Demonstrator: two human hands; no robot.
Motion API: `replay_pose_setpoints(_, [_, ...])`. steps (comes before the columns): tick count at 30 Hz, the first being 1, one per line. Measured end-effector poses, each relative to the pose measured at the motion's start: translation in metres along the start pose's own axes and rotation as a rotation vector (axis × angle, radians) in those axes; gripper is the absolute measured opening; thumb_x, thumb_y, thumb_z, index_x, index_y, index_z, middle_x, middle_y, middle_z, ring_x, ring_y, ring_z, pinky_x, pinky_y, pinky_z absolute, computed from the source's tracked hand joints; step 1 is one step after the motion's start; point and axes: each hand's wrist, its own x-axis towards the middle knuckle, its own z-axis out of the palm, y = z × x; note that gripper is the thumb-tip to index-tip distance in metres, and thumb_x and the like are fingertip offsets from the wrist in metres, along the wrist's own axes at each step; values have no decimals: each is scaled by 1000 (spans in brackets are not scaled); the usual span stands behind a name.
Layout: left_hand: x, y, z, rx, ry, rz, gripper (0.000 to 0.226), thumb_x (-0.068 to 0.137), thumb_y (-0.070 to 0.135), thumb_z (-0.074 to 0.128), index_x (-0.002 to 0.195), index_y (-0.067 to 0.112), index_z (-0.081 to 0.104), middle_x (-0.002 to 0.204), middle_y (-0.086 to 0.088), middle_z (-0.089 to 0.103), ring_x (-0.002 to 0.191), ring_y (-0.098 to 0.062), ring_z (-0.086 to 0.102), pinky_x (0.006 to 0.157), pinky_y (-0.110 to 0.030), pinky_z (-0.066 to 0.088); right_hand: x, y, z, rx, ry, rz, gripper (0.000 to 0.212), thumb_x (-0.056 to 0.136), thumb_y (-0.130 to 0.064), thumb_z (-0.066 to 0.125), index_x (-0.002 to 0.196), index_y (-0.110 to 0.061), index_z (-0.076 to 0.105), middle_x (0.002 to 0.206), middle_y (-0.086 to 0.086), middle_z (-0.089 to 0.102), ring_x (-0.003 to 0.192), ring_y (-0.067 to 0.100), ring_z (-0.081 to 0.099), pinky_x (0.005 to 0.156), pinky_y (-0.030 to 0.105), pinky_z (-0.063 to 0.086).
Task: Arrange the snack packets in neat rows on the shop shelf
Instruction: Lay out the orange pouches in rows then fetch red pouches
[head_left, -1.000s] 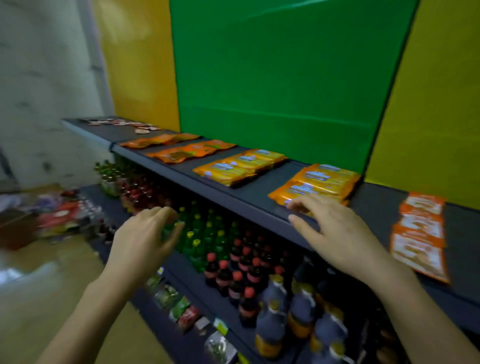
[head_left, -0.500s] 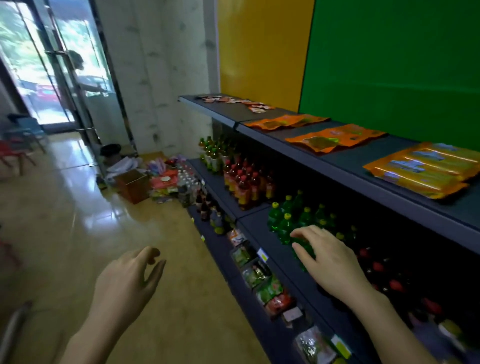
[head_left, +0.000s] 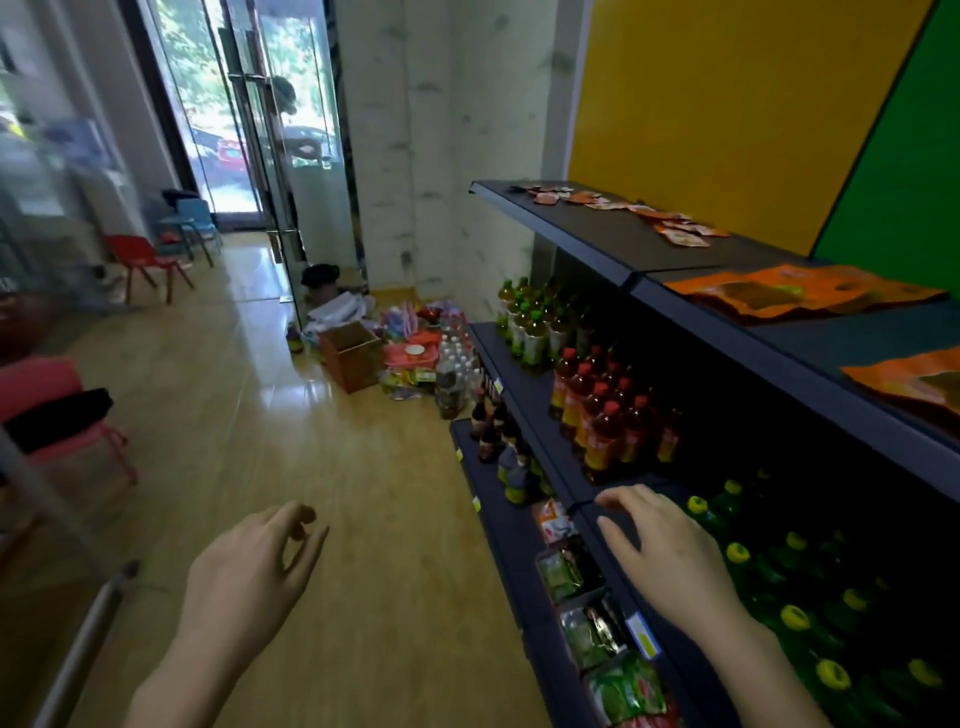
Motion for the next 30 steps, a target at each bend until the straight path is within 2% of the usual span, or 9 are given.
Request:
replay_pose_setpoints(7, [114,-23,23,-18,113,-29,18,83,40,60,85,23,64,76,7,66,69,-18,65,50,-25,42,124,-25,37,11,-37,-32,26,94,-40,43,118,-35,48,113,-20,54,106,2,50,67,19,36])
replay_pose_setpoints(12, [188,-60,56,1,81,-35,15,79,35,67,82,20,67,70,5,66,62,-19,65,48,-27,43,202,-47,72,14,-64,-32,27,95,-40,42,120,-34,48,116,-22,51,108,-1,48,75,15,40])
replay_pose_setpoints(17, [286,-93,81,-20,0,-6,22,85,47,53,94,30,63,79,12,64,76,-8,62,52,-17,38,275,-71,102,31,-41,58,27,94,-42,41,120,-37,47,114,-24,50,109,-3,47,77,13,40])
replay_pose_setpoints(22, [398,-97,83,-37,-6,172,21,87,47,50,97,32,61,81,13,61,79,-6,60,59,-18,45,342,-94,113,42,45,191,27,94,-42,41,120,-37,46,117,-24,49,113,-3,45,79,12,38])
replay_pose_setpoints(27, [490,-85,93,-66,-4,364,16,83,39,61,90,25,66,77,10,65,71,-11,62,57,-23,46,391,-97,109,32,97,336,25,94,-40,43,117,-36,49,106,-26,46,106,-2,47,75,15,37])
replay_pose_setpoints(30, [535,-74,109,-94,-49,430,17,86,46,53,92,31,61,79,15,61,74,-5,59,58,-17,43,414,-91,108,-2,90,395,24,93,-42,42,116,-39,48,106,-27,47,101,-4,45,75,15,38])
